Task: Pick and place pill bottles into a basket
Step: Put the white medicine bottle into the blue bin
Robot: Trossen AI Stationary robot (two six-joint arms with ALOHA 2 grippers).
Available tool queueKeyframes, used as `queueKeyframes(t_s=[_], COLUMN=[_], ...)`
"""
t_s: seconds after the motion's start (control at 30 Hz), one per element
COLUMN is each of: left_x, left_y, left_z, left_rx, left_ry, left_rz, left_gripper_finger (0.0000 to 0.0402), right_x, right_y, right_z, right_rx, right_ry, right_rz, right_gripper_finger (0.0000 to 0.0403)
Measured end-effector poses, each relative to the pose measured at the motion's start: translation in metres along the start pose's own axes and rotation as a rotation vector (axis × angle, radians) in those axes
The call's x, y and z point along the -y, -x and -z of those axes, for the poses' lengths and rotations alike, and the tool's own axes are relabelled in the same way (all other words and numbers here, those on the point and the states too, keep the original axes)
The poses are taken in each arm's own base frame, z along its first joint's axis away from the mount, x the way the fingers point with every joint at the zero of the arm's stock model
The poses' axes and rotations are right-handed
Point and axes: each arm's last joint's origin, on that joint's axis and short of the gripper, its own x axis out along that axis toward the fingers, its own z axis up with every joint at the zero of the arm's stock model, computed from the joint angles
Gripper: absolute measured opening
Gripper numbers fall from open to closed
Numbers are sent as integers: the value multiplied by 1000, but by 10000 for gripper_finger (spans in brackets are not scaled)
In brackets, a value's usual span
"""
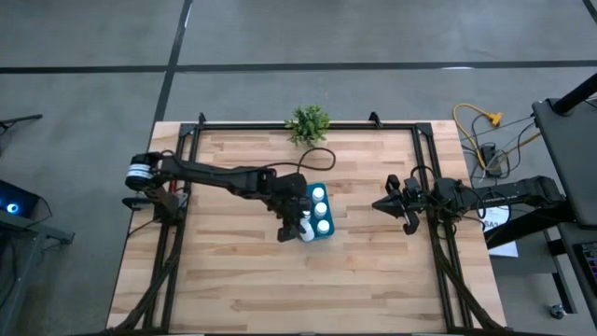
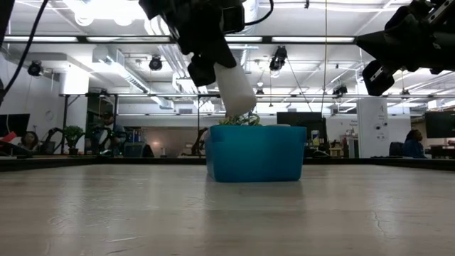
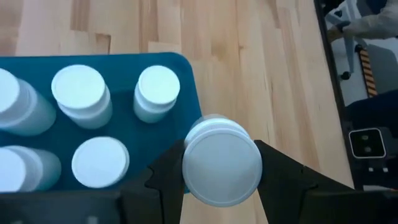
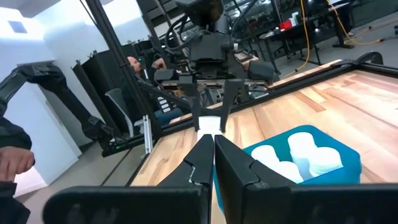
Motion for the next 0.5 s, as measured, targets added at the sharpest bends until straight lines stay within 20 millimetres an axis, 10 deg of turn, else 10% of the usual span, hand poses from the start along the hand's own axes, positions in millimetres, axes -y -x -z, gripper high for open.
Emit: queueKeyframes(t_s=[0.5], left_x=[-1], left_y=[-3], left_z=[-2], left_rx=[10], left_ry=[-3], left_rz=[2], left_gripper_finger=[145], right_x=[0], right_y=[0], right_z=[0], right_rx=[0], right_ry=[-2], right_rz=[0], right_gripper_finger=[8])
